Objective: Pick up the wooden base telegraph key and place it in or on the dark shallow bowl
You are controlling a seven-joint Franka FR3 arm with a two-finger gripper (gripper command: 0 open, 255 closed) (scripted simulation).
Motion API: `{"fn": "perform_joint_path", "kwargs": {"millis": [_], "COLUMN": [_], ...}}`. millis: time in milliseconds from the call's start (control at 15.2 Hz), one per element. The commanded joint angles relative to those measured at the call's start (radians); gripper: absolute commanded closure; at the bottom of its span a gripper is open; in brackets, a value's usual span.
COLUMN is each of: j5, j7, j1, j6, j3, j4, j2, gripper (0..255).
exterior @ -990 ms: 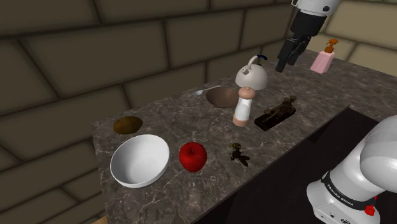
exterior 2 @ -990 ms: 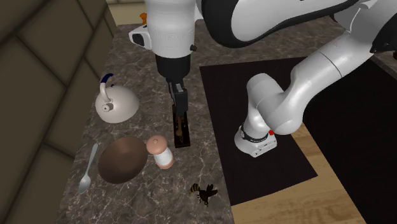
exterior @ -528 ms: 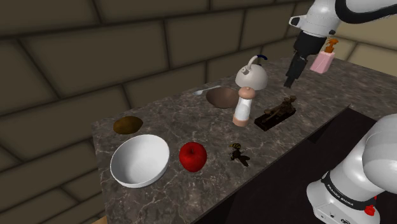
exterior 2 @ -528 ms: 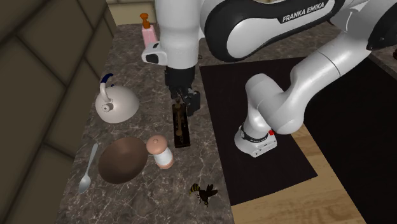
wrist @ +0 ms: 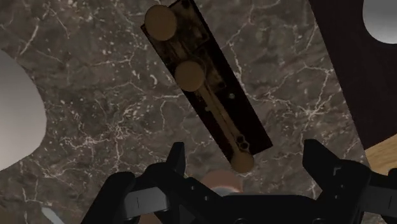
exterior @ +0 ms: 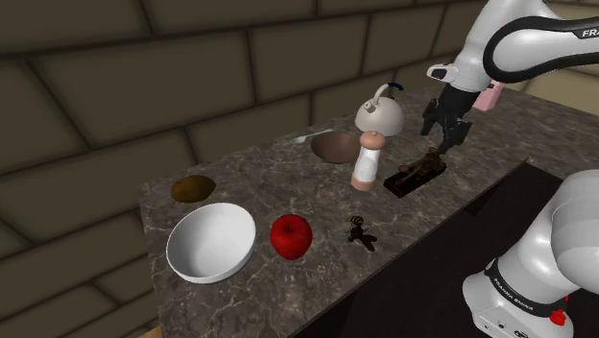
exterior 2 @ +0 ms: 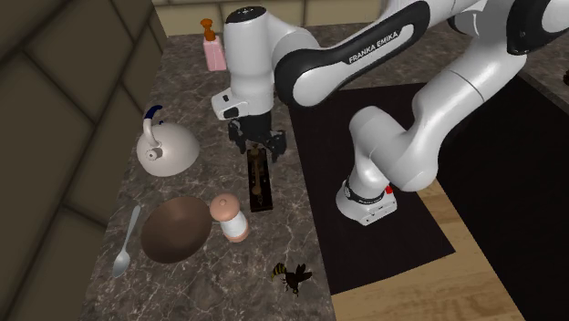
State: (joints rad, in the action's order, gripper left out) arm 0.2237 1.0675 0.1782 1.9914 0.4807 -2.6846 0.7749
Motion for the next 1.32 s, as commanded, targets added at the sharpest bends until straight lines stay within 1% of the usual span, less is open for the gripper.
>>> {"fn": "perform_joint_path", "kwargs": {"millis": [0, 132, 198, 594, 660, 1188, 1254], "j5": [0.043, 0.077, 0.081, 0.088, 0.089, 0.089, 0.089], "j7": [0.163, 0.318, 0.337, 0.342, 0.344, 0.344, 0.344], "j1": [0.033, 0.078, 0.085, 0.099, 0.104, 0.104, 0.104], "j6": [0.064, 0.126, 0.134, 0.238, 0.266, 0.266, 0.266], "j3": [0.079, 0.164, 0.175, 0.210, 0.220, 0.220, 0.220], "j4": [-0.023, -0.022, -0.022, -0.070, -0.082, -0.082, -0.082], "j2": [-0.039, -0.098, -0.106, -0.163, -0.180, -0.180, -0.180], "gripper": [0, 0, 0, 0, 0, 0, 255]}}
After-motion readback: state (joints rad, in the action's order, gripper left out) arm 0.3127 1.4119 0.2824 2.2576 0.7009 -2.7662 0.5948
